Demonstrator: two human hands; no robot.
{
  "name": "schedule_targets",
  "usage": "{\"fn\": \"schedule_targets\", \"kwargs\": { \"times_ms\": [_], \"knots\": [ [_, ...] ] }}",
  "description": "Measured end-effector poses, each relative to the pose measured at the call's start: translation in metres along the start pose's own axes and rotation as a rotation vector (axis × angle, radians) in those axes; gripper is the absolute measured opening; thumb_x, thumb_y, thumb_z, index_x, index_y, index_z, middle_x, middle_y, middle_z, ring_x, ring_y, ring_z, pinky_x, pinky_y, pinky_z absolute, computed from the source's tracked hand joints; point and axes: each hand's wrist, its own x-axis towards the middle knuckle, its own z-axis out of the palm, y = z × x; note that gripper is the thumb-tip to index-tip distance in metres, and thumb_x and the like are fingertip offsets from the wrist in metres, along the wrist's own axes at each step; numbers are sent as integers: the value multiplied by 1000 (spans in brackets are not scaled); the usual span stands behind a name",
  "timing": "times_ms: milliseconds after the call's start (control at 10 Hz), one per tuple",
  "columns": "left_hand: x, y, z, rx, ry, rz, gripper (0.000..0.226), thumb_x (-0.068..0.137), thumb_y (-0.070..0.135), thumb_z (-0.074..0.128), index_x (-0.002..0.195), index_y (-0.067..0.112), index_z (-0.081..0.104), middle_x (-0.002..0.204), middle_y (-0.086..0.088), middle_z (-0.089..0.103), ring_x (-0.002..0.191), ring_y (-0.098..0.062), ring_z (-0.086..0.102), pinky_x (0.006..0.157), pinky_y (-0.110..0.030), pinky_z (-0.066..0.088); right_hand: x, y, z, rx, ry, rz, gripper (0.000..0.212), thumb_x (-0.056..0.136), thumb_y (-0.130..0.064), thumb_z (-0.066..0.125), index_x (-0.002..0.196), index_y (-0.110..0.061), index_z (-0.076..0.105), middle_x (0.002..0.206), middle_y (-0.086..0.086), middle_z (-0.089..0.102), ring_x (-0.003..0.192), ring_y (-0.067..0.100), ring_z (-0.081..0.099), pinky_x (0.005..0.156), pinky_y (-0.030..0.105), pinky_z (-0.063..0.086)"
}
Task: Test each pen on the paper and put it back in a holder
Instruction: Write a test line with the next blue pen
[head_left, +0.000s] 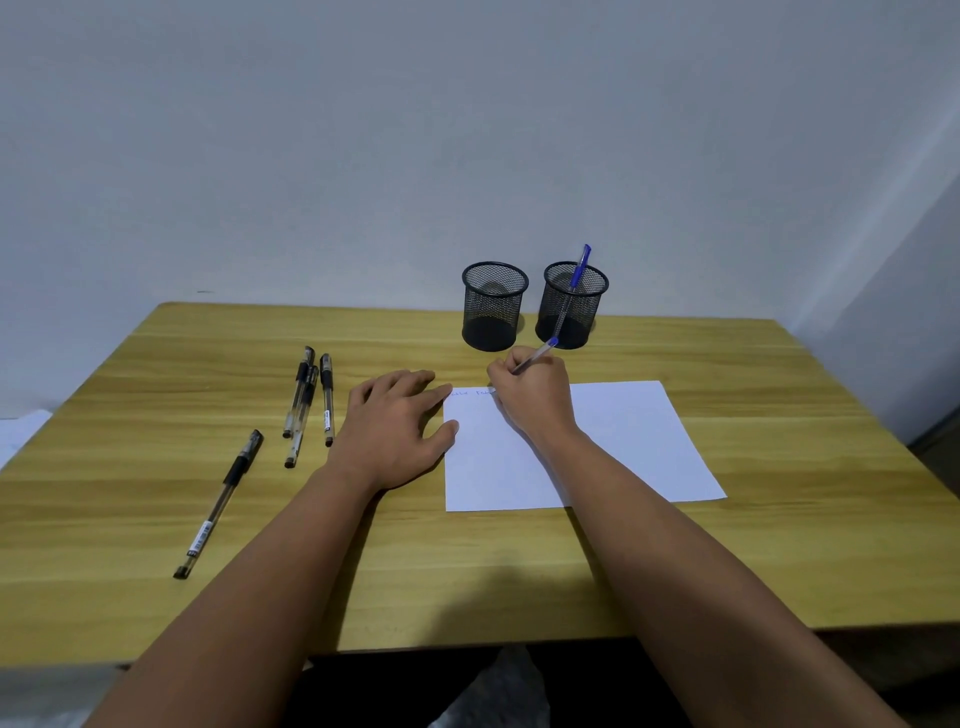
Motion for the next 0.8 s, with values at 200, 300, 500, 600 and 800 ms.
{"fn": "schedule_targets", "kwargs": {
  "times_ms": [200,300,500,600,800],
  "knots": [
    [0,0,0,-7,8,-1,64,87,66,38,144,41,52,154,12,44,145,-16,31,116,-46,20,-1,-1,-1,3,2,9,36,94,-14,64,62,-5,49,56,9,46,55,23,47,54,32,40],
    [0,-1,0,-10,12,2,65,86,67,36,144,41,52,154,12,45,145,-17,31,116,-46,20,-1,-2,-1,0,2,12,35,95,-14,63,64,-1,51,57,13,46,56,23,47,55,33,41],
    [0,-1,0,-7,4,2,65,87,67,36,145,40,50,155,11,43,146,-17,30,116,-46,20,-1,-4,-2,40,10,27,46,96,-11,63,59,-17,37,54,-1,35,56,21,39,56,34,38],
    [0,-1,1,-4,0,2,65,87,67,37,146,41,50,156,11,43,146,-17,30,116,-46,20,-2,-4,-2,21,4,21,44,98,-12,63,60,-17,40,55,1,38,56,21,42,56,34,39],
    [0,-1,1,-12,7,3,66,86,67,36,144,41,52,155,11,44,145,-17,31,116,-46,19,3,-6,-7,184,81,135,32,93,-5,61,66,-2,42,60,8,32,49,14,41,55,28,43]
  ]
}}
